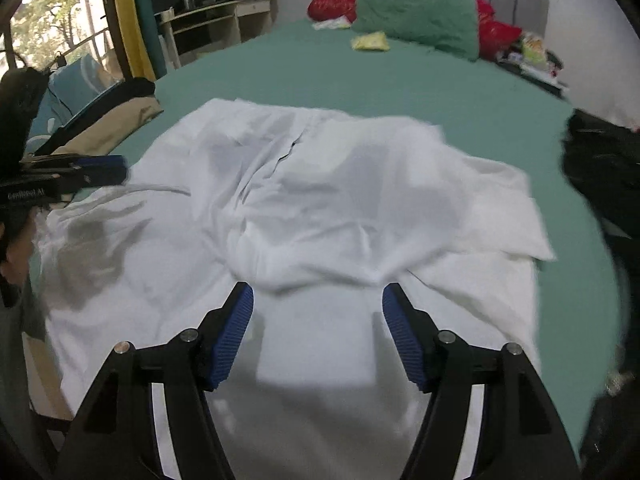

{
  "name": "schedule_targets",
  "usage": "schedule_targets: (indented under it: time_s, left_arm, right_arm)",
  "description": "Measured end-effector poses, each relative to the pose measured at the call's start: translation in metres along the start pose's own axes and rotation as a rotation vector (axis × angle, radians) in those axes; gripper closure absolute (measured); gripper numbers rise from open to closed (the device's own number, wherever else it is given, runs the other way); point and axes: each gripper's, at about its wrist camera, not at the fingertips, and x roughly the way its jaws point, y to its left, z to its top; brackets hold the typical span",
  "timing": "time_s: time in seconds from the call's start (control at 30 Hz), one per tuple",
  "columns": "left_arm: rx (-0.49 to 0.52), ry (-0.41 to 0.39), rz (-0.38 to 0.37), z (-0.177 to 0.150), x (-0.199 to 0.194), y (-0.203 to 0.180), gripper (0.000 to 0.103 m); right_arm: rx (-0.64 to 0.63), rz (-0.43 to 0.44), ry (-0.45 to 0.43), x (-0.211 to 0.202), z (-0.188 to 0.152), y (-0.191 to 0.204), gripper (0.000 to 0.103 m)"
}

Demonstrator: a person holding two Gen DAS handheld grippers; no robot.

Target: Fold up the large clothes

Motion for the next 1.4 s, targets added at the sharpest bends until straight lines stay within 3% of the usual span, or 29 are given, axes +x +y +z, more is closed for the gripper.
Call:
schedule_targets:
  time_s: [0.17,0.23,0.37,0.53,0.7,0.83,0.97,1.0,1.1,1.23,1.4]
  left_arm:
    - [-0.059,-0.052,0.116,-0.032,-0.068,0.045,0.060]
    - [-0.110,-0.068,0.167,-0.048,-0.093,0.068,0.053]
    - [-0.235,-0.012,0.192,-0.078,-0.114,0.108,0.052]
    - [-0.334,0.038,0.164,-0.104,-0.114,0.131,0.047]
    - [-0.306,0.127,0.187,-0.107,-0.085,0.123,0.046]
    - [-0.325,0.122,0.215,-0.106,-0.078,0.123,0.046]
    - [-0.365,0.244,0.234,-0.116,-0.049,0.133,0.046]
    - [-0.366,0.245,0.240,-0.115,-0.048,0.133,0.046]
    - [-0.346,0.262,0.250,-0.114,-0.045,0.128,0.046]
    - [-0.291,0.296,0.302,-0.113,-0.036,0.118,0.046]
    - [-0.273,0.298,0.312,-0.118,-0.042,0.110,0.046]
  right_arm:
    - [0.025,-0.117,-0.068,-0.059,-0.019,-0.014,0.036]
    - [0.047,-0.173,-0.089,-0.082,-0.031,-0.029,0.036]
    - [0.133,-0.279,0.040,-0.104,-0.058,-0.071,0.036]
    - [0.188,-0.295,0.168,-0.117,-0.078,-0.098,0.036]
    - [0.317,-0.235,0.223,-0.118,-0.091,-0.134,0.036]
    - [0.412,-0.185,0.257,-0.105,-0.105,-0.153,0.036]
    - [0.494,-0.130,0.303,-0.088,-0.118,-0.163,0.036]
    - [0.510,-0.108,0.320,-0.081,-0.121,-0.164,0.036]
    - [0.511,-0.057,0.345,-0.071,-0.122,-0.160,0.036]
    - [0.487,-0.064,0.380,-0.069,-0.124,-0.154,0.036]
    - [0.500,-0.047,0.396,-0.078,-0.135,-0.145,0.036]
